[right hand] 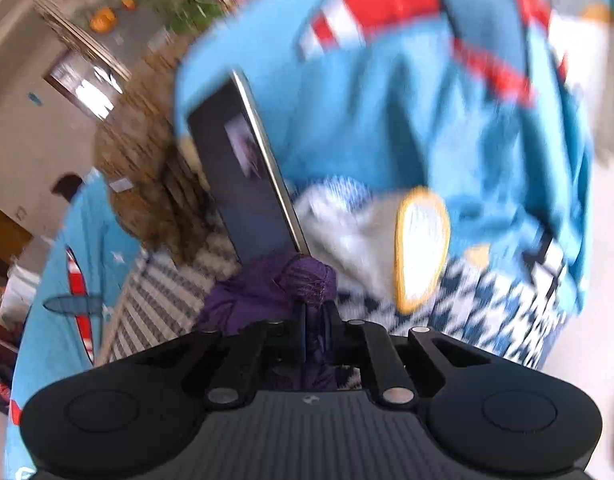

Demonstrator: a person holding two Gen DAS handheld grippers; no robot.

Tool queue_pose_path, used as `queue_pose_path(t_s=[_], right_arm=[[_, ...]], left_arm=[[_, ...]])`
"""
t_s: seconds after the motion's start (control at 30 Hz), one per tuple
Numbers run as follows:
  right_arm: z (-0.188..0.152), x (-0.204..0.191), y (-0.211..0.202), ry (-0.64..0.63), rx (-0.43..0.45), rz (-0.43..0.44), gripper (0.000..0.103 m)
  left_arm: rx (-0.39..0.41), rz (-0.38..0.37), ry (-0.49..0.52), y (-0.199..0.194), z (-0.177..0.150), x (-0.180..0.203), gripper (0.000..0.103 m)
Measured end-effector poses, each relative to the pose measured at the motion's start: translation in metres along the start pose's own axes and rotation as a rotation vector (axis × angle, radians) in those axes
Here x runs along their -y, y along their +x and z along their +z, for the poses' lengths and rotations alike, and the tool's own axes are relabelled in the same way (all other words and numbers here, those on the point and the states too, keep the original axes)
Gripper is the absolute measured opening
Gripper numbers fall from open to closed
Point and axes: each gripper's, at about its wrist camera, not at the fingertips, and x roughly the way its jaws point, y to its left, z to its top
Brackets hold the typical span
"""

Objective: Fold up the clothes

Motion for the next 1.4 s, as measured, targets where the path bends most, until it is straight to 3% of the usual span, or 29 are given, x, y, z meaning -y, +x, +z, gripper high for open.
queue_pose_path(t_s=[0.13,0.37,0.5,0.67,0.77,1.03,1.17,1.4], right_arm=[[-0.008,-0.014,-0.044,-0.098,0.220,-0.038,0.010],[-0.015,-0.014,-0.051,-0.056,0.208,-0.096,0.011],[-0.022,-0.014,-0.062,-0.050,0.267,-0.124,0.012],[-0.028,-0.039,-0.069,-0.191,0.347,-0.092,0.016],[-0.037,-0.057,-0.060,-0.288,0.279,0.015,0.018],[-0.083,-0.105,-0.017,-0.370,-0.109,0.259,0.020],[-0.115,-0.124,-0.003,-0.390,-0.274,0.339,0.024],[-0.173,-0.147,-0.004,-0.548,-0.410,0.385,0.025]], left_arm=[[0.001,0.012,-0.016,-0.003,-0.001,-0.007,0.103],[-0.007,0.011,-0.051,-0.012,-0.008,-0.021,0.103],[-0.022,0.007,-0.085,-0.016,-0.014,-0.031,0.103],[-0.043,-0.007,-0.144,-0.022,-0.021,-0.049,0.103],[-0.049,-0.004,-0.184,-0.024,-0.025,-0.060,0.103],[-0.069,0.001,-0.281,-0.026,-0.027,-0.090,0.103],[-0.075,-0.013,-0.297,-0.030,-0.029,-0.098,0.103],[-0.059,-0.044,-0.265,-0.042,-0.031,-0.103,0.103]])
